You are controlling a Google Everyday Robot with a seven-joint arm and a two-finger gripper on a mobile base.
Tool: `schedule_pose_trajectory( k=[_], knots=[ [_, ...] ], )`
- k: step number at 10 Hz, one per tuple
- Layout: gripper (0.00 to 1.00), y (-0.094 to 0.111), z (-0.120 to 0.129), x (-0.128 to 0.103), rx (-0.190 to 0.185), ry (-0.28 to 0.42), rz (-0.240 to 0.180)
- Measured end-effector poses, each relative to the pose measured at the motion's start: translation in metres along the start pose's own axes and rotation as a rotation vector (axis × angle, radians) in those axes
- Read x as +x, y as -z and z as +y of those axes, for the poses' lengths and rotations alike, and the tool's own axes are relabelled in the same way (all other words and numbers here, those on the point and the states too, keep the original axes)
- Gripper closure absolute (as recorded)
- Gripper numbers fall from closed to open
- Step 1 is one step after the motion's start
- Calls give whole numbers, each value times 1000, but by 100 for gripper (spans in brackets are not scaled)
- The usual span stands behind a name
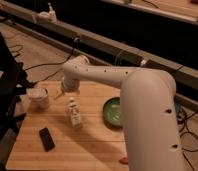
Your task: Stand the bottle upright
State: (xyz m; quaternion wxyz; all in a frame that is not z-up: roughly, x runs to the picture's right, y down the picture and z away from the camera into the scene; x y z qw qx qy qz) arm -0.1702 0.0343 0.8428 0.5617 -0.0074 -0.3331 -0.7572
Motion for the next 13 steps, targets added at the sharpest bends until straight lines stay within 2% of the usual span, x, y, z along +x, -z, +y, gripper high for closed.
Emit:
schedule_pose_trajectory(
  k=[2, 5, 9, 13],
  knots=[
    [20, 0, 0, 0, -1, 0, 0],
    [20, -11, 19, 4, -5, -48, 12],
    [20, -34, 36, 4, 30, -103, 17],
    [20, -51, 40, 3, 59, -113, 11]
  ],
)
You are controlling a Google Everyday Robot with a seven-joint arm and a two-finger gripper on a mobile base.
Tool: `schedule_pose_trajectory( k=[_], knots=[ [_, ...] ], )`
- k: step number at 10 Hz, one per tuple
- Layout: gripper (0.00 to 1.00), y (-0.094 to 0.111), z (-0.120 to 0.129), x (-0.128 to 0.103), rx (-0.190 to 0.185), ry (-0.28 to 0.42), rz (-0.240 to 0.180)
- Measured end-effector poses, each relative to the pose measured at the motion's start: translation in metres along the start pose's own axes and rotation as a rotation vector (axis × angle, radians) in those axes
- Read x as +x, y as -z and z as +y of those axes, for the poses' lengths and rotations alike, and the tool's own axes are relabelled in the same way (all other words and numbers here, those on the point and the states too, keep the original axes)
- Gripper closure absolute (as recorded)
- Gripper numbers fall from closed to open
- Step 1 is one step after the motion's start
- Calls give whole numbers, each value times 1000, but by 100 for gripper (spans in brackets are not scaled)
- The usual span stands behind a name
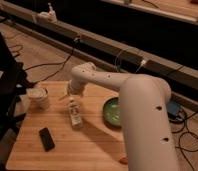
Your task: Stand the bottle upright
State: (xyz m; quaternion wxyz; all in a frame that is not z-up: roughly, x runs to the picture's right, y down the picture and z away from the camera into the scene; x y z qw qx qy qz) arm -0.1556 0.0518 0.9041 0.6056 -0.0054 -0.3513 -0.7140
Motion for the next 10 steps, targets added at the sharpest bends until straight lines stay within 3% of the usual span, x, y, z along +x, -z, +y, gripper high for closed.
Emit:
schedule_pose_trajectory(
  k=[8, 10],
  knots=[
    [20, -35, -2, -8, -1, 11, -61],
    [34, -46, -9, -12, 19, 22, -79]
  ],
)
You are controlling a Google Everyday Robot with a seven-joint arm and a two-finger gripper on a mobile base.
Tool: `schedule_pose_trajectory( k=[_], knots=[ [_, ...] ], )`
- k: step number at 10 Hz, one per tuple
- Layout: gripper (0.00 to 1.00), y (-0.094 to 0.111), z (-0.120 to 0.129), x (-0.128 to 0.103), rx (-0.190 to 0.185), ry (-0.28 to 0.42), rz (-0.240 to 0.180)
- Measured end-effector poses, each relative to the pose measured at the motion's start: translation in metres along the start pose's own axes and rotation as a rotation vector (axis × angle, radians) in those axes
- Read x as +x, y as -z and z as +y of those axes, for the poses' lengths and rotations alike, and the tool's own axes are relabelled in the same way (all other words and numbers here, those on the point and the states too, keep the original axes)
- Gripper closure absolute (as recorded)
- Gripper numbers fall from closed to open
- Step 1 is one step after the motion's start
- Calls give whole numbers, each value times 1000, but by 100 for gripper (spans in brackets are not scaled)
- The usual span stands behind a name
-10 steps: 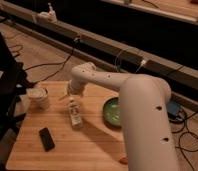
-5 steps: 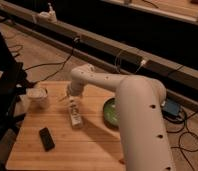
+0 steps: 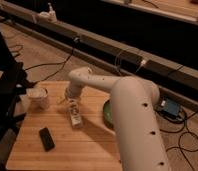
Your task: Stand the bottle upright
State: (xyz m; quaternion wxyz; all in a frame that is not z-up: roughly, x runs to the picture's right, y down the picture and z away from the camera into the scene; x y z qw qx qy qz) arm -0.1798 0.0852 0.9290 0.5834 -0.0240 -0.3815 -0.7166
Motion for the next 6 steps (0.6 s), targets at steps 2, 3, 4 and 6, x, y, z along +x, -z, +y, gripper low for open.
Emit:
schedule_pose_trajectory(
  k=[2, 3, 4, 6],
  knots=[
    [54, -6, -6, 1, 10, 10, -10],
    [64, -7, -5, 1, 13, 8, -14],
    [72, -9, -5, 1, 15, 6, -16],
    [94, -10, -5, 1, 17, 7, -22]
  ],
)
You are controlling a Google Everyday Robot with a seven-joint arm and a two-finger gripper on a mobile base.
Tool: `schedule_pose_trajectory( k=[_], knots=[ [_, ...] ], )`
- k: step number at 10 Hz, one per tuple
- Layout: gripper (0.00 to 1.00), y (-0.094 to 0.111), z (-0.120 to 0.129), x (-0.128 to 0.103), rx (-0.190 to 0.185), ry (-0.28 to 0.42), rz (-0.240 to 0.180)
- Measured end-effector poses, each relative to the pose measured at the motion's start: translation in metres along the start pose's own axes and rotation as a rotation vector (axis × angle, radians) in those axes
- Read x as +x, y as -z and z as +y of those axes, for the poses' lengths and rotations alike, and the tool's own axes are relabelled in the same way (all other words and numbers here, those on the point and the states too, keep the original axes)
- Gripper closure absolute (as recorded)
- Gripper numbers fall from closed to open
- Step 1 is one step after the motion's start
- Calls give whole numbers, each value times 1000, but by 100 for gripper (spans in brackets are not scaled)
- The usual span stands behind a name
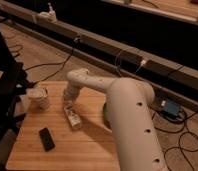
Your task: Stand the bottle upright
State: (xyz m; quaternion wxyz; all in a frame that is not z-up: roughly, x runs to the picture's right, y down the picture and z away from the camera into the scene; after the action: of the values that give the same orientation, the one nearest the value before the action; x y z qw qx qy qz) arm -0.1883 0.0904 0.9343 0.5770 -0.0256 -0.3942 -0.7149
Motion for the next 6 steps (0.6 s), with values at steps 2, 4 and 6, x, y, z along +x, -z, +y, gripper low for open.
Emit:
schedule_pose_trajectory(
  k=[2, 4, 6],
  knots=[
    [100, 9, -1, 6, -4, 11, 16],
    [100, 33, -6, 19, -10, 28, 58],
    [100, 65, -14, 30, -17, 51, 108]
  ],
)
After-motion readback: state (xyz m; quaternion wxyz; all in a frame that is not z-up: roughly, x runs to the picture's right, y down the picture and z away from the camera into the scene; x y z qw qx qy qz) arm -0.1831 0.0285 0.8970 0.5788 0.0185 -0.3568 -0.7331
